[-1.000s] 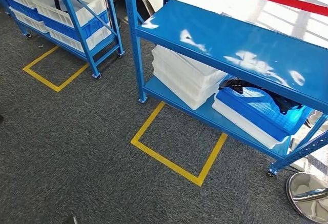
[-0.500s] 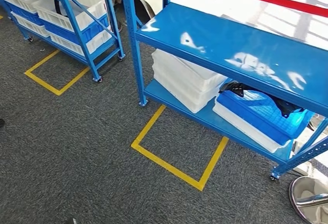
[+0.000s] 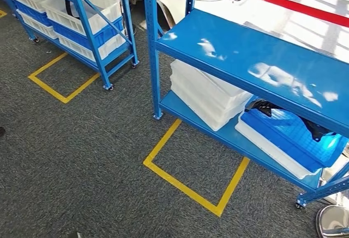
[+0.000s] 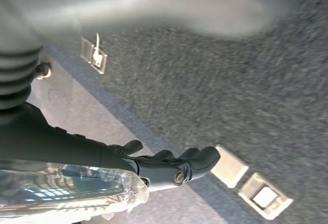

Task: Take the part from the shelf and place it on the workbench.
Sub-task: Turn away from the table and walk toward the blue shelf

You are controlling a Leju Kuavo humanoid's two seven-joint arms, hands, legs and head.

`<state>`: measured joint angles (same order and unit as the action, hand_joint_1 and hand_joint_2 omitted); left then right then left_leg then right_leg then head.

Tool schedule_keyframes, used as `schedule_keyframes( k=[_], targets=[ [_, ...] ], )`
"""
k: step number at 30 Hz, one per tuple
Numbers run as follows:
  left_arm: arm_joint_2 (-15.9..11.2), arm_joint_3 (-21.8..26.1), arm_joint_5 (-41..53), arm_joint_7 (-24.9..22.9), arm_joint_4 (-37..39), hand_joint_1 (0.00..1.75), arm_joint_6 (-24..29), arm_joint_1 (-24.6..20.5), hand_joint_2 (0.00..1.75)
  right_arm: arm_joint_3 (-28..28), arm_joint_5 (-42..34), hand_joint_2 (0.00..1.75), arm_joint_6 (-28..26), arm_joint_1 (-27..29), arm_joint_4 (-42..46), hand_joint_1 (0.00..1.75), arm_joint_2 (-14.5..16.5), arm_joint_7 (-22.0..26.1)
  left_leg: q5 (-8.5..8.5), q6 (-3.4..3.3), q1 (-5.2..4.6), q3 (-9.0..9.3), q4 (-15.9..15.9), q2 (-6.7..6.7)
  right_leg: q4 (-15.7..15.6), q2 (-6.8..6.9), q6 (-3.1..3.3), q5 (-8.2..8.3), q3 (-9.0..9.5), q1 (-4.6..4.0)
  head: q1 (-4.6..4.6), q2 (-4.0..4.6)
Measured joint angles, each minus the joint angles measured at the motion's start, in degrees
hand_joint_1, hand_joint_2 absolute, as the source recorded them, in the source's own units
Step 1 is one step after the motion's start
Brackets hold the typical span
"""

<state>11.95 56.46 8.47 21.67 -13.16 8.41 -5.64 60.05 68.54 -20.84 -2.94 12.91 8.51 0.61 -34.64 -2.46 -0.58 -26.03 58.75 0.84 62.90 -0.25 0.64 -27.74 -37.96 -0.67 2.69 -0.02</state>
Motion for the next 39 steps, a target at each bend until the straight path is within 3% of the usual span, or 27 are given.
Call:
schedule_keyframes(
  k=[1,3,5,7,9,10,12,16,17,18,20,21,22,24,31,36,39],
  targets=[
    [0.1,0.0,0.0,0.0,0.0,0.0,0.0,0.0,0.0,0.0,0.0,0.0,0.0,0.0,0.0,0.0,-0.1,0.0,-0.36,0.26,0.08,0.41,-0.1,0.06,-1.1,-0.15,0.38,1.07,0.06,-0.29,0.12,0.0],
    [0.1,0.0,0.0,0.0,0.1,0.0,0.0,-0.2,0.0,0.0,0.0,0.0,0.1,0.0,-0.1,0.0,-0.1,-0.1,-0.28,0.91,0.24,0.88,-0.1,0.1,-2.2,-0.2,0.71,0.85,0.72,-0.46,0.17,0.0],
    [0.0,0.0,0.0,0.0,0.1,0.0,0.0,-0.2,0.0,0.1,-0.1,0.0,0.1,0.0,-0.1,0.0,0.0,0.0,0.25,1.42,0.24,0.26,2.0,-0.03,-3.7,-0.07,0.99,0.81,2.35,-0.1,0.22,0.0],
    [-0.1,0.0,-0.1,0.1,0.1,0.0,0.1,-0.3,0.0,0.1,-0.3,0.0,0.0,-0.1,-0.1,0.0,0.1,0.2,-0.87,2.18,0.49,-3.01,7.8,-0.14,-4.9,0.01,1.08,0.59,4.02,0.5,0.31,0.0],
    [-0.1,0.0,-0.1,0.0,0.1,0.0,0.6,-0.3,0.0,0.1,-0.4,0.0,0.0,-0.3,-0.1,0.0,0.2,0.3,-3.84,3.11,1.07,-7.45,13.4,-0.18,-5.3,-0.01,0.95,-0.1,5.05,0.94,0.34,0.0],
    [-0.1,0.0,-0.1,0.0,0.1,0.0,0.9,-0.3,0.0,0.2,-0.4,0.0,0.0,-0.4,-0.1,0.0,0.3,0.4,-4.7,3.5,1.37,-9.04,14.5,-0.21,-5.3,-0.05,0.75,-0.56,5.58,1.16,0.37,0.0],
    [-0.1,0.0,-0.1,0.0,0.1,0.0,1.3,-0.3,0.0,0.2,-0.4,0.0,-0.1,-0.4,-0.1,0.0,0.3,0.6,-4.44,3.96,1.76,-10.39,14.3,-0.26,-5.3,-0.1,0.41,-1.25,6.45,1.5,0.37,0.0],
    [-0.1,0.0,-0.1,0.0,0.1,0.0,1.4,-0.2,0.0,0.2,-0.4,0.0,-0.1,-0.4,-0.1,0.0,0.3,0.7,-3.56,4.1,1.88,-10.43,13.4,-0.27,-5.3,-0.11,0.26,-1.5,6.79,1.62,0.37,0.0],
    [-0.2,0.0,-0.1,0.0,0.1,0.0,1.3,-0.2,0.0,0.2,-0.4,0.0,-0.1,-0.4,-0.1,0.0,0.3,0.7,-2.43,4.2,1.96,-10.22,12.3,-0.28,-5.3,-0.11,0.14,-1.69,7.06,1.71,0.37,0.0],
    [-0.2,0.0,-0.1,0.0,0.1,0.0,1.3,-0.2,0.0,0.2,-0.4,0.0,-0.1,-0.4,-0.1,0.0,0.3,0.8,0.2,4.45,2.13,-9.71,9.4,-0.38,-5.2,-0.12,-0.27,-2.18,7.73,1.86,0.35,0.0],
    [-0.2,0.0,-0.1,-0.1,0.1,0.0,1.8,-0.1,0.0,0.2,-0.3,0.0,-0.2,-0.4,-0.1,0.0,0.3,1.0,5.11,3.89,2.29,-8.84,3.4,-0.59,-5.2,-0.06,-1.25,-3.66,9.02,2.05,0.29,0.0],
    [-0.2,0.0,-0.2,-0.3,0.1,0.0,2.2,-0.1,0.0,0.2,-0.3,0.0,-0.2,-0.4,-0.1,0.0,0.4,1.1,6.53,3.51,2.28,-8.61,1.5,-0.66,-5.3,-0.05,-1.47,-4.17,9.45,2.07,0.25,0.0],
    [-0.2,0.0,-0.2,-0.5,0.1,0.0,2.9,-0.1,0.0,0.2,-0.3,0.0,-0.2,-0.5,-0.1,0.0,0.4,1.2,6.41,2.94,2.17,-8.67,1.3,-0.65,-5.3,-0.03,-1.42,-4.36,9.5,2.02,0.22,0.0],
    [-0.1,0.0,-0.2,-1.1,0.1,0.0,4.0,-0.2,0.0,0.2,-0.4,0.0,-0.2,-0.6,-0.1,0.0,0.4,1.3,6.26,2.72,2.1,-8.67,1.3,-0.57,-5.5,-0.04,-1.15,-4.12,9.59,2.0,0.19,0.0],
    [-0.1,0.0,-0.2,-2.1,0.1,0.0,6.5,-0.4,0.0,0.3,-0.8,0.0,0.1,-0.7,-0.1,0.0,0.4,1.4,5.82,2.03,1.73,-8.66,1.3,-0.58,-6.2,-0.01,-1.54,-3.97,9.81,2.11,0.2,0.0],
    [-0.1,0.0,-0.2,-2.1,0.1,0.0,6.7,-0.5,0.0,0.5,-0.9,0.0,0.5,-0.8,-0.1,0.0,0.4,1.3,5.7,1.86,1.49,-8.61,1.5,-0.6,-6.6,0.02,-3.07,-4.24,9.99,2.35,0.22,0.0],
    [-0.2,0.0,-0.2,-2.1,0.1,0.0,6.7,-0.5,0.0,0.6,-1.1,0.0,0.8,-0.8,-0.1,0.0,0.6,1.2,6.1,0.91,1.46,-7.57,0.2,-0.77,-7.6,0.07,-4.14,-3.92,10.74,2.54,0.28,-0.01]
  ],
)
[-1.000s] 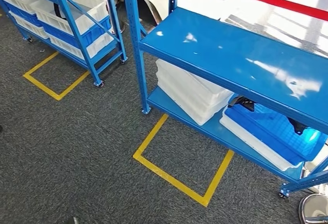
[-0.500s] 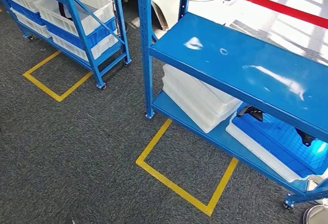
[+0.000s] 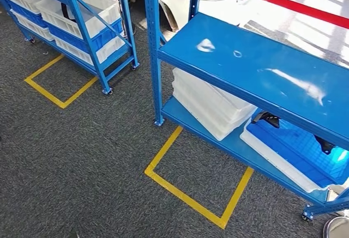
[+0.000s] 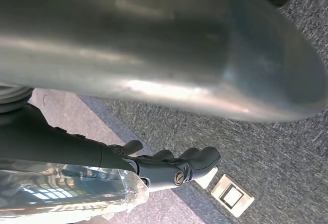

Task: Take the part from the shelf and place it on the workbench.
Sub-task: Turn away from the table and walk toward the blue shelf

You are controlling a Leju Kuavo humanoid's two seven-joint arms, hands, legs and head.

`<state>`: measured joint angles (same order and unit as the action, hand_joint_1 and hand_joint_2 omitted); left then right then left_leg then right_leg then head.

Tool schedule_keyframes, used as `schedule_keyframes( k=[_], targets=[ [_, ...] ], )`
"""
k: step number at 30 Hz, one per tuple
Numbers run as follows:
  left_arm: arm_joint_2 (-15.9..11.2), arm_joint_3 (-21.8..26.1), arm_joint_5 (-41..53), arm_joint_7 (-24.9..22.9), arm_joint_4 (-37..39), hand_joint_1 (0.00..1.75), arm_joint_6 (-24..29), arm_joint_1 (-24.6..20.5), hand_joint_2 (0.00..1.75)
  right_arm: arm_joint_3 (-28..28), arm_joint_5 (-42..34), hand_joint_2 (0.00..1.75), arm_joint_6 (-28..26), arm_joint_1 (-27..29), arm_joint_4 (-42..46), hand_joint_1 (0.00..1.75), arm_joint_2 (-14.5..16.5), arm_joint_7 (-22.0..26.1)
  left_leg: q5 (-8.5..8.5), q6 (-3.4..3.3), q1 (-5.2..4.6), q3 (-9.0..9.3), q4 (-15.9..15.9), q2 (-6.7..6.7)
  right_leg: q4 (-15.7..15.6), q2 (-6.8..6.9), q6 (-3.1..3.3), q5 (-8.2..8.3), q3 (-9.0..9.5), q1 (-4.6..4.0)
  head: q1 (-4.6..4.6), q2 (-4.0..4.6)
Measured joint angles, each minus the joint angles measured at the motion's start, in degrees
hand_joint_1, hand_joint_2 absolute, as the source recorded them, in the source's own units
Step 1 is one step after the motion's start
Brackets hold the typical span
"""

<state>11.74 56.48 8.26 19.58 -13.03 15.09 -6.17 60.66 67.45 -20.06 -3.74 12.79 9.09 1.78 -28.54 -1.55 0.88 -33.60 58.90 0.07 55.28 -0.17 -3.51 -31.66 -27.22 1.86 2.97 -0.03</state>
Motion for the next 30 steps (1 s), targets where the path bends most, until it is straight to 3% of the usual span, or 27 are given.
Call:
schedule_keyframes(
  k=[2,5,6,7,10,11,13,16,18,20,21,22,24,26,28,30],
  targets=[
    [0.0,0.0,0.0,0.0,0.0,0.0,0.0,-0.1,0.0,0.2,-0.2,0.0,0.2,0.0,0.0,0.0,0.0,0.0,0.85,-0.63,0.3,1.48,-2.2,-0.41,1.9,0.01,-0.08,-1.39,-0.43,-0.05,-0.07,0.01],
    [0.0,0.0,0.0,0.0,0.0,0.0,0.0,-0.1,0.0,0.4,-0.5,0.0,0.3,0.0,0.0,0.0,0.0,0.0,1.1,-0.6,0.45,2.24,-3.0,-0.95,12.1,0.02,-0.01,-5.84,-5.79,0.06,-0.18,0.01],
    [0.0,0.0,0.0,0.0,0.0,0.0,0.0,-0.1,0.0,0.5,-0.5,0.0,0.3,0.1,0.0,0.0,0.0,0.0,0.99,-0.41,0.52,2.32,-3.0,-1.07,14.4,0.04,-0.16,-6.11,-7.25,0.17,-0.18,0.01],
    [0.0,0.0,0.0,0.0,0.0,0.0,0.0,0.0,0.0,0.5,-0.5,0.0,0.3,0.1,0.0,0.0,0.0,0.0,0.83,-0.11,0.66,2.44,-2.9,-1.17,14.6,0.09,-0.37,-5.15,-7.74,0.31,-0.17,0.01],
    [0.0,0.0,0.0,0.0,0.0,0.0,0.0,0.0,0.0,0.8,-0.6,0.0,0.3,0.1,-0.1,0.0,0.0,0.0,-0.04,1.45,1.21,2.96,-2.2,-1.44,5.7,1.19,-1.22,0.92,-4.45,0.79,-0.32,0.0],
    [0.0,0.0,0.0,0.0,0.0,0.0,0.0,0.0,0.0,0.9,-0.6,0.0,0.3,0.0,-0.1,0.0,0.0,0.0,-0.32,2.07,1.18,3.0,-1.8,-1.53,3.4,1.43,-1.03,1.9,-3.61,0.79,-0.45,-0.01],
    [-0.2,0.0,0.0,0.0,0.0,0.0,0.0,0.0,0.0,1.0,-0.5,0.0,0.3,-0.1,-0.1,0.0,0.2,0.0,-0.53,2.93,0.93,3.02,-1.5,-1.71,2.6,1.28,0.0,1.8,-3.55,0.58,-0.6,0.0],
    [-0.1,0.0,0.0,-0.1,0.0,0.0,0.0,-0.1,0.0,1.0,-0.4,0.0,0.3,0.0,-0.1,0.0,0.1,0.0,-1.33,3.52,1.32,2.93,-1.0,-1.86,2.9,0.44,1.71,1.76,-3.85,0.47,-0.5,0.01],
    [-0.1,0.0,0.0,-0.1,0.0,0.0,0.0,-0.1,0.0,1.0,-0.4,0.0,0.3,0.0,-0.1,0.0,0.1,0.0,-4.47,3.52,1.29,0.74,3.9,-1.4,2.9,0.03,2.57,1.84,-3.89,0.31,-0.48,0.01],
    [-0.1,0.0,0.0,-0.1,0.0,0.0,0.0,0.0,0.0,1.0,-0.3,0.0,0.3,0.0,-0.1,0.0,0.1,0.0,-8.11,3.14,0.95,-3.29,12.5,-0.99,2.9,-0.55,3.05,1.8,-3.96,-0.04,-0.48,0.01],
    [-0.1,0.0,0.0,-0.1,0.0,0.0,0.0,0.0,0.0,1.0,-0.3,0.0,0.3,0.0,-0.1,0.0,0.1,0.0,-8.81,2.9,0.8,-4.83,15.5,-0.88,2.9,-0.92,3.19,1.75,-3.92,-0.25,-0.49,0.01],
    [-0.1,0.0,0.0,-0.1,0.0,0.0,0.0,0.0,0.0,1.0,-0.3,0.0,0.3,0.0,-0.1,0.0,0.1,0.0,-8.37,2.57,0.66,-5.48,16.4,-0.79,2.9,-1.39,3.3,1.69,-3.83,-0.44,-0.49,0.01],
    [-0.1,0.0,0.0,-0.1,0.0,0.0,0.0,0.0,0.0,1.0,-0.3,0.0,0.3,0.0,-0.1,0.0,0.1,0.0,-4.45,1.64,0.35,-3.65,11.3,-0.31,2.9,-2.47,3.42,1.51,-3.46,-0.75,-0.5,0.0],
    [-0.2,0.0,0.0,-0.1,0.0,0.0,0.0,0.0,0.0,1.0,-0.3,0.0,0.3,-0.1,-0.1,0.0,0.2,0.0,-0.88,0.83,0.17,-0.74,4.1,1.56,3.0,-3.55,3.29,1.29,-3.38,-0.94,-0.57,0.0],
    [-0.2,0.0,0.1,-0.1,0.0,0.0,0.0,0.0,0.0,1.0,-0.3,0.0,0.3,-0.1,-0.1,0.0,0.2,0.0,-0.4,0.8,0.02,0.34,1.1,2.92,3.1,-4.38,2.74,1.27,-3.85,-0.85,-0.6,0.01],
    [-0.2,0.0,0.1,-0.1,0.0,0.0,0.0,0.0,0.0,1.0,-0.3,0.0,0.3,0.0,-0.1,0.0,0.2,0.0,-0.56,0.82,-0.04,0.51,0.3,2.48,2.9,-4.91,1.94,1.27,-4.1,-0.58,-0.57,0.01]
  ],
)
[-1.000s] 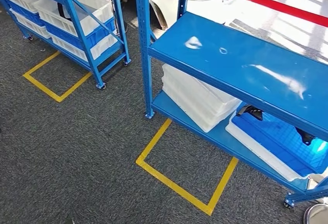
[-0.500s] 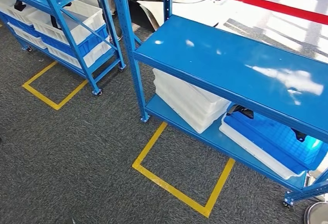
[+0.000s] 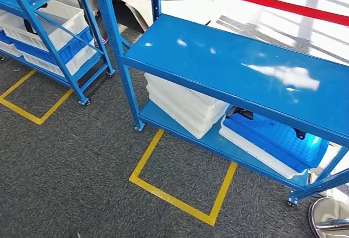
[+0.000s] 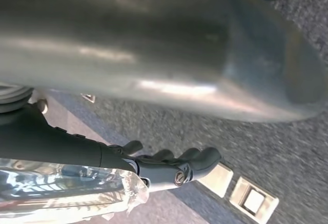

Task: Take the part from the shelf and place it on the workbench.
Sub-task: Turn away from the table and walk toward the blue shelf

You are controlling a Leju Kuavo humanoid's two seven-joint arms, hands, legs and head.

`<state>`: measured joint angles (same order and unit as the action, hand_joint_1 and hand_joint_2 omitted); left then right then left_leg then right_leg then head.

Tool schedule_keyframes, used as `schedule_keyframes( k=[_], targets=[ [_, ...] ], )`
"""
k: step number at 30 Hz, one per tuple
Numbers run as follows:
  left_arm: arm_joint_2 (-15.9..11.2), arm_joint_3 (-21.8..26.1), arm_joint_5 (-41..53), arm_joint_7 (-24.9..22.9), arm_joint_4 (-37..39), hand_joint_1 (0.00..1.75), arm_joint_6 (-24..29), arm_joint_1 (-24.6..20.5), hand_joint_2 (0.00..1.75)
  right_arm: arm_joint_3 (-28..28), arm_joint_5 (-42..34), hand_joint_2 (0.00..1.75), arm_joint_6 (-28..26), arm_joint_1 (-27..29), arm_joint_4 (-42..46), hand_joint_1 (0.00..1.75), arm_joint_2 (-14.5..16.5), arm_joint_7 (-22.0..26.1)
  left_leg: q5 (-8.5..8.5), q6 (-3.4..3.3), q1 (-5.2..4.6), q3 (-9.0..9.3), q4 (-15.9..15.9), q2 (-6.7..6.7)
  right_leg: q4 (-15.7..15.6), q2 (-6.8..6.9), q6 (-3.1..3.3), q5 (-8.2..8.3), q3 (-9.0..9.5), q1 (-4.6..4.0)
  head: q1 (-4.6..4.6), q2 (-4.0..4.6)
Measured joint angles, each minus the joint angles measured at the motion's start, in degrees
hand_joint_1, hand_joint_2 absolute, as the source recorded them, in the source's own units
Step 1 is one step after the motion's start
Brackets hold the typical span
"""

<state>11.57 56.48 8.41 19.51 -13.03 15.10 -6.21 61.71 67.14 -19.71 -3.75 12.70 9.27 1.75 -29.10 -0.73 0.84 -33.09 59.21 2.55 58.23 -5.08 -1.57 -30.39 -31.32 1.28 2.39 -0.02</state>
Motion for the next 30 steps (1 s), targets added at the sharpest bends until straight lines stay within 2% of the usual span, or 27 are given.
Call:
schedule_keyframes(
  k=[2,4,5,6,7,8,10,12,14,16,17,18,20,21,22,23,24,26,27,28,30],
  targets=[
    [0.1,0.0,0.0,0.0,0.0,0.0,-0.1,0.0,0.0,0.0,0.0,0.0,0.0,0.1,0.0,0.0,0.0,0.0,0.13,-0.46,0.16,0.3,-0.5,-0.82,1.5,1.4,-0.65,-1.23,-0.57,-0.04,-0.1,0.0],
    [0.1,0.0,0.0,0.0,0.0,0.0,-0.1,0.0,0.0,0.0,0.0,0.0,0.1,-0.1,0.0,0.0,0.0,0.0,0.08,-0.84,0.11,0.54,-0.6,-1.96,7.3,3.6,-1.03,-4.39,-3.3,-0.2,-0.17,0.0],
    [0.1,0.0,0.0,0.0,0.0,0.0,-0.1,0.1,0.0,0.0,0.0,0.0,0.2,-0.2,0.0,0.0,0.0,0.0,0.01,-0.99,-0.02,0.59,-0.6,-2.56,11.1,4.11,-1.15,-6.02,-5.24,-0.2,-0.17,0.0],
    [0.1,0.0,0.0,-0.1,0.0,0.0,-0.1,0.1,0.0,0.0,0.0,0.0,0.3,-0.2,0.0,0.0,0.0,-0.1,-0.06,-1.09,-0.17,0.65,-0.6,-3.1,14.2,4.37,-1.23,-6.94,-6.81,-0.2,-0.16,0.0],
    [0.1,0.0,0.0,-0.1,0.0,0.0,-0.1,0.1,0.0,0.0,0.0,0.0,0.3,-0.1,0.0,0.0,0.0,-0.1,-0.14,-1.18,-0.31,0.73,-0.6,-3.53,15.6,4.52,-1.22,-6.83,-7.54,-0.23,-0.15,0.0],
    [0.1,0.0,0.0,-0.1,0.0,0.0,-0.1,0.1,0.0,0.0,0.0,0.0,0.3,0.0,0.0,0.0,0.0,-0.2,-0.22,-1.23,-0.43,0.86,-0.6,-3.84,14.9,4.65,-1.13,-5.72,-7.24,-0.28,-0.15,0.0],
    [0.1,0.0,0.0,-0.1,0.0,0.0,-0.1,0.0,0.0,0.0,0.0,0.0,0.3,0.1,0.0,0.0,-0.1,-0.2,-0.45,-1.21,-0.62,1.26,-0.6,-4.38,7.7,5.23,-0.58,-1.69,-3.81,-0.54,-0.15,0.0],
    [0.2,0.0,0.0,-0.1,0.0,0.0,-0.1,0.0,0.0,0.0,0.0,0.0,0.4,-0.1,0.0,0.0,-0.1,-0.2,-0.66,-0.94,-0.88,1.49,-0.6,-4.93,1.3,6.15,0.25,0.65,-0.77,-1.04,-0.11,0.0],
    [0.2,0.0,0.0,-0.2,0.0,0.0,-0.1,0.0,0.0,0.0,0.0,0.0,0.4,-0.2,0.0,0.0,-0.1,-0.2,-0.71,-0.49,-0.95,1.55,-0.6,-5.42,-0.1,6.23,0.79,0.76,-0.25,-1.43,-0.07,0.0],
    [0.2,0.0,0.0,-0.2,0.0,0.0,-0.1,0.0,0.0,0.0,0.0,0.0,0.5,0.0,0.0,0.0,-0.1,-0.3,-0.95,0.04,-0.9,1.71,-0.6,-5.49,-0.5,5.68,1.27,1.07,-0.13,-1.28,-0.07,0.0],
    [0.2,0.0,0.0,-0.3,0.0,0.0,-0.1,-0.1,0.0,0.0,0.1,0.0,0.5,0.0,0.0,0.0,-0.1,-0.3,-1.71,0.31,-0.86,1.49,0.2,-5.1,-0.8,5.51,1.57,1.28,-0.01,-1.1,-0.05,0.0],
    [0.2,0.0,0.0,-0.3,0.0,0.0,-0.1,0.0,0.0,0.0,0.2,0.0,0.6,0.0,0.0,0.0,-0.1,-0.3,-3.08,0.57,-0.79,0.76,2.0,-4.58,-1.1,5.32,1.87,1.49,0.08,-0.89,-0.01,0.0],
    [0.2,0.0,0.0,-0.4,0.0,0.0,-0.1,0.0,0.0,0.1,0.3,0.0,0.8,-0.1,0.0,0.0,-0.1,-0.4,-6.89,1.01,-0.5,-2.27,9.0,-3.57,-1.3,4.85,2.17,1.68,0.03,-0.73,0.03,0.0],
    [0.2,0.0,0.0,-0.5,0.0,0.0,-0.1,0.1,0.0,0.1,0.4,0.0,0.9,-0.1,0.0,0.0,0.0,-0.4,-8.26,1.2,-0.37,-3.88,12.6,-3.39,-1.2,4.55,2.2,1.7,-0.02,-0.71,0.04,0.0],
    [0.2,0.0,0.0,-0.5,0.0,0.0,-0.1,0.1,0.0,0.1,0.4,0.0,1.0,-0.1,0.0,0.0,0.0,-0.4,-8.6,1.35,-0.24,-4.85,14.7,-3.29,-1.2,4.23,2.19,1.7,-0.01,-0.68,0.03,0.0],
    [0.2,0.0,0.0,-0.5,0.0,0.0,-0.1,0.1,0.0,0.1,0.4,0.0,1.0,0.0,0.0,0.0,0.0,-0.4,-7.8,1.48,-0.09,-4.88,14.7,-3.25,-1.2,3.86,2.15,1.68,0.03,-0.62,0.03,0.0],
    [0.2,0.0,0.0,-0.5,0.0,0.0,-0.1,0.1,0.0,0.1,0.4,0.0,1.1,0.0,0.0,0.0,0.0,-0.4,-6.0,1.59,0.08,-3.87,12.4,-3.2,-1.1,3.44,2.04,1.61,0.11,-0.52,0.03,0.0],
    [0.1,0.0,0.0,-0.5,0.0,0.0,-0.1,0.1,0.0,0.1,0.4,0.0,1.2,0.0,0.0,0.0,0.0,-0.4,-2.12,1.83,0.46,-0.49,4.8,-2.35,-0.7,2.57,1.49,1.31,0.1,-0.38,0.04,0.0],
    [0.1,0.0,0.0,-0.5,0.0,0.0,-0.1,0.1,0.0,0.1,0.5,0.0,1.2,-0.1,0.0,0.0,0.1,-0.4,-1.17,1.78,0.57,0.79,2.0,-1.81,-0.4,2.17,1.1,1.17,-0.07,-0.38,0.0,0.0],
    [0.1,0.0,0.0,-0.5,0.0,0.0,0.0,0.1,0.0,0.1,0.5,0.0,1.2,-0.1,0.0,0.0,0.1,-0.4,-0.93,1.66,0.57,1.41,0.5,-1.33,-0.1,1.89,0.7,1.11,-0.28,-0.38,-0.03,0.0],
    [0.1,0.0,0.0,-0.6,0.0,0.0,0.0,0.1,0.0,0.1,0.6,0.0,1.3,0.0,0.0,0.0,0.1,-0.5,-1.22,0.96,0.36,1.48,0.1,-1.24,-0.1,1.45,0.02,1.21,-0.59,-0.24,-0.08,-0.01]
  ],
)
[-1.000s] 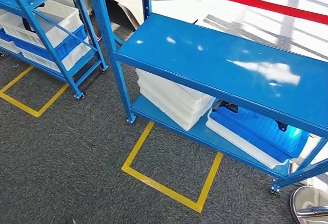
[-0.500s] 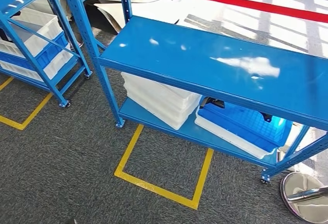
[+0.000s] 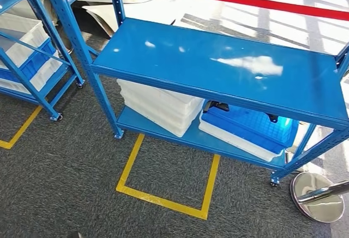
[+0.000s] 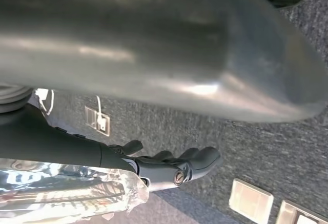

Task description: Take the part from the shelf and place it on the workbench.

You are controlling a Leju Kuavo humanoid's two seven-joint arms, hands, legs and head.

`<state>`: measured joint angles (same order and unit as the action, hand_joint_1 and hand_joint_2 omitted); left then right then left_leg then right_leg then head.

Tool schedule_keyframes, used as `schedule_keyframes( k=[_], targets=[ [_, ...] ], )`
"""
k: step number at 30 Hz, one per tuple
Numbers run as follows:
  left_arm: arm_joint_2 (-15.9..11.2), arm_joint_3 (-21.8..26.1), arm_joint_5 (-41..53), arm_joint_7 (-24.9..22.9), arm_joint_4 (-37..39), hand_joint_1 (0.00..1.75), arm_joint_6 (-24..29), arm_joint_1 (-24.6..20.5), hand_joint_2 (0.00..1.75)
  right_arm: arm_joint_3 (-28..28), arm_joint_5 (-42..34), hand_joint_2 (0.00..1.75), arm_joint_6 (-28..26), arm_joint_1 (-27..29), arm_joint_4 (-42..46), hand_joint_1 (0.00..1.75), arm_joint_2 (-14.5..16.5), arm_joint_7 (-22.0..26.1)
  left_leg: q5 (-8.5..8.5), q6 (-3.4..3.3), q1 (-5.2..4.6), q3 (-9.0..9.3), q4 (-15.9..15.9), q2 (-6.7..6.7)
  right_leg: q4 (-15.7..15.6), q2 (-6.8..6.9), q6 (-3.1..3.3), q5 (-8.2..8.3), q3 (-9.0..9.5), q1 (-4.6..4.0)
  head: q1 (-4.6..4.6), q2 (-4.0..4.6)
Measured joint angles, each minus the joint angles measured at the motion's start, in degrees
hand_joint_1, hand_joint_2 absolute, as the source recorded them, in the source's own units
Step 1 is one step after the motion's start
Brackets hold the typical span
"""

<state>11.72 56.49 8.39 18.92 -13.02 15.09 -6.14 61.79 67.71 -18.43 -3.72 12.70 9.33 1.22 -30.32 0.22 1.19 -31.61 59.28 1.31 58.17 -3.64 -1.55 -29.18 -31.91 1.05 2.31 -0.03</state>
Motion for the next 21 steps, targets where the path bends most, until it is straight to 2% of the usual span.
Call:
schedule_keyframes(
  k=[2,3,5,6,7,8,9,11,12,13,16,21],
  targets=[
    [0.0,0.0,0.0,0.0,0.0,0.0,0.0,-0.1,0.0,0.0,0.0,0.0,0.1,0.1,0.0,0.0,0.0,-0.1,0.19,-0.85,-0.02,0.01,-0.2,-0.47,0.6,0.63,-0.54,-0.63,-0.24,0.16,-0.02,0.0],
    [0.0,0.0,0.0,0.0,0.0,0.0,0.0,-0.1,0.0,0.0,0.1,0.0,0.1,0.1,0.0,0.0,0.0,-0.2,0.27,-1.25,0.01,0.04,-0.3,-0.79,2.3,1.35,-0.74,-1.75,-0.93,0.16,-0.06,0.0],
    [0.1,0.0,0.0,-0.1,0.0,0.0,0.1,-0.1,0.0,0.0,0.3,0.0,0.1,-0.1,0.0,0.0,0.0,-0.3,0.24,-1.77,-0.14,0.05,-0.3,-1.49,9.0,2.73,-1.02,-5.3,-3.91,0.13,-0.11,0.01],
    [0.1,0.0,0.0,-0.1,0.0,0.0,0.1,0.0,0.0,0.0,0.4,0.0,0.1,-0.1,0.0,0.0,0.0,-0.3,0.2,-1.89,-0.28,0.04,-0.3,-1.82,12.8,2.97,-1.08,-6.87,-5.68,0.14,-0.11,0.01],
    [0.1,0.0,0.0,-0.2,0.0,0.0,0.1,0.0,0.0,0.0,0.4,0.0,0.1,-0.1,0.0,0.0,0.0,-0.4,0.16,-1.95,-0.41,0.06,-0.3,-2.07,15.5,3.05,-1.07,-7.57,-6.91,0.13,-0.1,0.01],
    [0.1,0.0,0.0,-0.2,0.0,0.0,0.1,0.0,0.0,0.0,0.5,0.0,0.1,0.0,0.0,0.0,0.0,-0.4,0.12,-2.01,-0.54,0.1,-0.3,-2.21,16.1,3.09,-0.98,-7.2,-7.2,0.1,-0.1,0.01],
    [0.1,0.0,0.0,-0.2,0.0,0.0,0.1,0.0,0.0,0.0,0.5,0.0,0.1,0.0,0.0,0.0,0.0,-0.5,0.08,-2.04,-0.65,0.19,-0.3,-2.29,14.4,3.14,-0.77,-5.77,-6.39,0.03,-0.1,0.01],
    [0.2,0.0,0.0,-0.2,0.0,0.0,0.1,0.0,0.0,0.0,0.6,0.0,0.1,0.1,0.0,0.0,0.0,-0.6,-0.04,-2.0,-0.8,0.41,-0.3,-2.34,6.9,3.5,0.07,-1.98,-2.75,-0.36,-0.09,0.01],
    [0.2,0.0,0.0,-0.2,0.0,0.0,0.1,-0.1,0.0,0.0,0.7,0.0,0.1,0.0,0.0,0.0,-0.1,-0.7,-0.12,-1.88,-0.89,0.42,-0.3,-2.36,3.4,3.76,0.49,-0.77,-1.16,-0.62,-0.08,0.01],
    [0.2,0.0,0.0,-0.3,0.0,0.0,0.1,-0.1,0.0,0.0,0.8,0.0,0.0,-0.1,0.0,0.0,-0.1,-0.7,-0.25,-1.8,-1.0,0.36,-0.2,-2.4,1.2,3.96,0.65,-0.2,-0.21,-0.8,-0.04,0.01],
    [0.2,0.0,0.0,-0.3,0.0,0.0,0.1,-0.1,0.0,0.0,0.9,0.0,0.0,-0.1,0.0,0.0,0.0,-0.8,-0.43,-1.72,-1.14,0.3,-0.2,-2.47,-0.1,3.93,0.18,-0.28,0.13,-0.92,0.04,0.01],
    [0.2,0.0,0.0,-0.3,0.0,0.0,0.1,-0.2,0.0,0.0,1.0,0.0,0.2,-0.1,0.0,0.0,0.1,-0.9,-0.19,-1.36,-1.02,0.61,-0.7,-2.48,-0.1,3.81,0.39,-0.38,0.14,-1.01,0.03,0.01]
  ],
)
